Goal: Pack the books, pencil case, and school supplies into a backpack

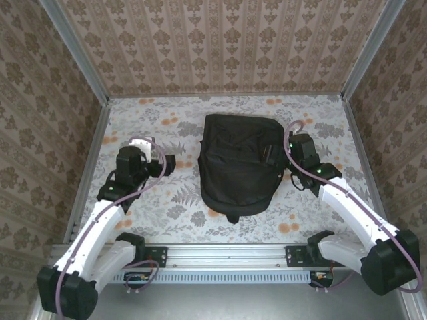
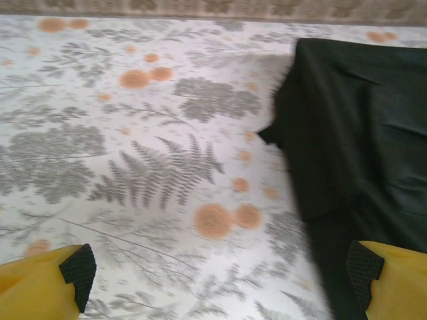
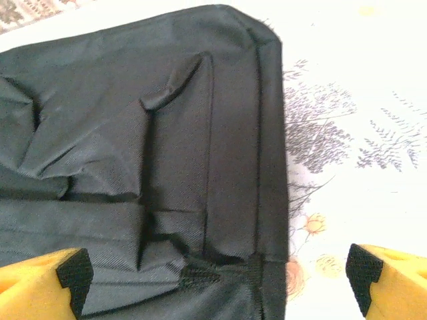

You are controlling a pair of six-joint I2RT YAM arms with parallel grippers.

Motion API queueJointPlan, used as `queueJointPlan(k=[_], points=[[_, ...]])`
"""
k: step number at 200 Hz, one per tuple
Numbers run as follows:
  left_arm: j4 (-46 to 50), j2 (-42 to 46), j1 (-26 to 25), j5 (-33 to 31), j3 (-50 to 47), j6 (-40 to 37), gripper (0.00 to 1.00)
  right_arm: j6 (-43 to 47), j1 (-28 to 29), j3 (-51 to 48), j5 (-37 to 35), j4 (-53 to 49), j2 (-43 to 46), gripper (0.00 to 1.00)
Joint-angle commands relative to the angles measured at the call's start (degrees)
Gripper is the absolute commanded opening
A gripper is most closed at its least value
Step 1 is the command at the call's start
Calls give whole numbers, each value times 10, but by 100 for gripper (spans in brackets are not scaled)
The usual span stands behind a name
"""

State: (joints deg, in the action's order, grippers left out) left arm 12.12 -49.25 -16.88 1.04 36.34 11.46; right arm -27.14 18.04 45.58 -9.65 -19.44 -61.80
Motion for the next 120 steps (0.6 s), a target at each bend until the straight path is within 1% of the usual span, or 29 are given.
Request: queueJointPlan(k=[1, 7, 14, 23, 34, 41, 52, 60, 71, 81, 87, 94, 100, 107, 111, 115, 120], points=[[-134, -22, 34, -33, -38, -42, 100, 23, -20, -21, -70, 51, 18, 100], [-154, -32, 44, -24, -43, -53, 100, 45, -22, -40, -82, 88, 30, 100], [-163, -45, 48, -29, -45, -68, 100, 97, -22, -71, -85, 152, 48, 100], [-183, -62, 55, -64, -52, -64, 100, 155, -22, -105, -99, 220, 69, 100], [-227, -84, 69, -88, -72, -65, 100, 168, -30, -138, -138, 297, 79, 100], [-257, -97, 82, -96, -87, -61, 100, 179, -39, -151, -146, 339, 76, 100], [-322, -121, 109, -89, -114, -51, 100, 212, -55, -154, -154, 365, 63, 100], [-336, -136, 135, -60, -115, -61, 100, 209, -68, -149, -169, 363, 47, 100], [-382, -172, 148, -72, -123, -58, 100, 194, -87, -148, -198, 356, 20, 100], [-387, -208, 157, -69, -118, -70, 100, 168, -100, -164, -245, 362, -5, 100], [-397, -231, 162, -71, -119, -78, 100, 155, -108, -181, -261, 382, -22, 100], [-448, -254, 170, -71, -133, -78, 100, 150, -117, -206, -267, 417, -39, 100], [-459, -256, 178, -65, -136, -61, 100, 143, -124, -228, -276, 449, -52, 100], [-517, -260, 181, -54, -158, -67, 100, 136, -133, -255, -267, 500, -64, 100], [-526, -258, 182, -52, -162, -74, 100, 144, -141, -269, -252, 536, -71, 100], [-529, -256, 182, -59, -164, -78, 100, 139, -145, -270, -239, 536, -69, 100], [-565, -262, 182, -70, -173, -83, 100, 139, -148, -275, -210, 544, -64, 100]])
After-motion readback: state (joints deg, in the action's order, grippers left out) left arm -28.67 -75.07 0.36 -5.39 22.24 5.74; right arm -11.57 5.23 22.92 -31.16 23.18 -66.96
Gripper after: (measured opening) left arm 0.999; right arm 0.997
